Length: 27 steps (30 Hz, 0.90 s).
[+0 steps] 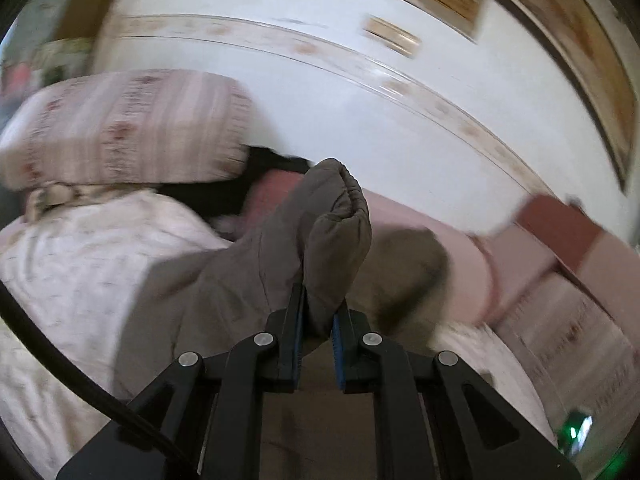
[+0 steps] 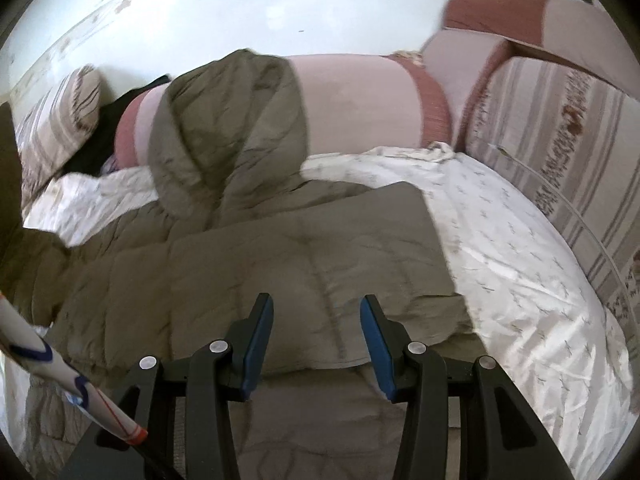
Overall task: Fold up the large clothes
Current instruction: 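Fold the held sleeve across the jacket body with the left gripper, release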
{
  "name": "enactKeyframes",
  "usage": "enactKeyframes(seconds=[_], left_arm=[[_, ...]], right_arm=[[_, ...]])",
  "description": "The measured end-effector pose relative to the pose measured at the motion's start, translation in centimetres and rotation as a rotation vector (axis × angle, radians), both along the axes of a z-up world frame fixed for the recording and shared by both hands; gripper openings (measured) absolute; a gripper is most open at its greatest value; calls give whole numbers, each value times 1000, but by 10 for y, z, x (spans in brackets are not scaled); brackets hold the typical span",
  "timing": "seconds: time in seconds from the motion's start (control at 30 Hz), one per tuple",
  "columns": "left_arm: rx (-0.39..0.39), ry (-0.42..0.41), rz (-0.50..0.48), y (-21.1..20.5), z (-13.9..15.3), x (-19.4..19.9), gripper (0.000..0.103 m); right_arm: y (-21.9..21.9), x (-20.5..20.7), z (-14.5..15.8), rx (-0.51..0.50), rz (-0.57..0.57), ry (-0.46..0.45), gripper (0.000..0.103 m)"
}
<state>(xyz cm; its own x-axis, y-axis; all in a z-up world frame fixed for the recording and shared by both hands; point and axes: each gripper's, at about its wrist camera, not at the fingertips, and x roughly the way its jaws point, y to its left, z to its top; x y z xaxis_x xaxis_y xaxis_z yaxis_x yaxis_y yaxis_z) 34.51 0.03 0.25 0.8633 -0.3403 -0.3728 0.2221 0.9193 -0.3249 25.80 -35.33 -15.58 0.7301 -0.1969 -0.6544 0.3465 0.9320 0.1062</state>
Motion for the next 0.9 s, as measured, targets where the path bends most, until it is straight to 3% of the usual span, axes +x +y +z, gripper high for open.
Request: enactKeyframes(seconds=[0.13, 0.23, 0.43, 0.5, 0.6, 0.73, 0.8, 0.9], left_arm=[[49, 38, -158, -78, -23, -4, 11], [149, 88, -251, -139, -59, -3, 12], [409, 265, -309, -220, -164, 11, 12], [457, 286, -308, -227, -180, 15, 13], [462, 255, -310, -230, -169, 17, 17], [455, 203, -278, -212, -145, 4, 39], [423, 165, -246, -193, -125, -8, 41], [357, 123, -142, -148, -95, -23, 57]], right_arm=[[-25, -10, 2, 43, -46, -11, 49], [-39, -14, 3, 58, -71, -16, 49], [-66, -22, 0, 116, -117, -22, 49], [-71, -21, -1, 140, -117, -21, 49], [-74, -18, -8, 206, -94, -20, 49], [-78, -6, -21, 355, -27, -33, 56], [-76, 2, -28, 445, 14, -40, 58], [-63, 18, -36, 560, 86, -44, 59]])
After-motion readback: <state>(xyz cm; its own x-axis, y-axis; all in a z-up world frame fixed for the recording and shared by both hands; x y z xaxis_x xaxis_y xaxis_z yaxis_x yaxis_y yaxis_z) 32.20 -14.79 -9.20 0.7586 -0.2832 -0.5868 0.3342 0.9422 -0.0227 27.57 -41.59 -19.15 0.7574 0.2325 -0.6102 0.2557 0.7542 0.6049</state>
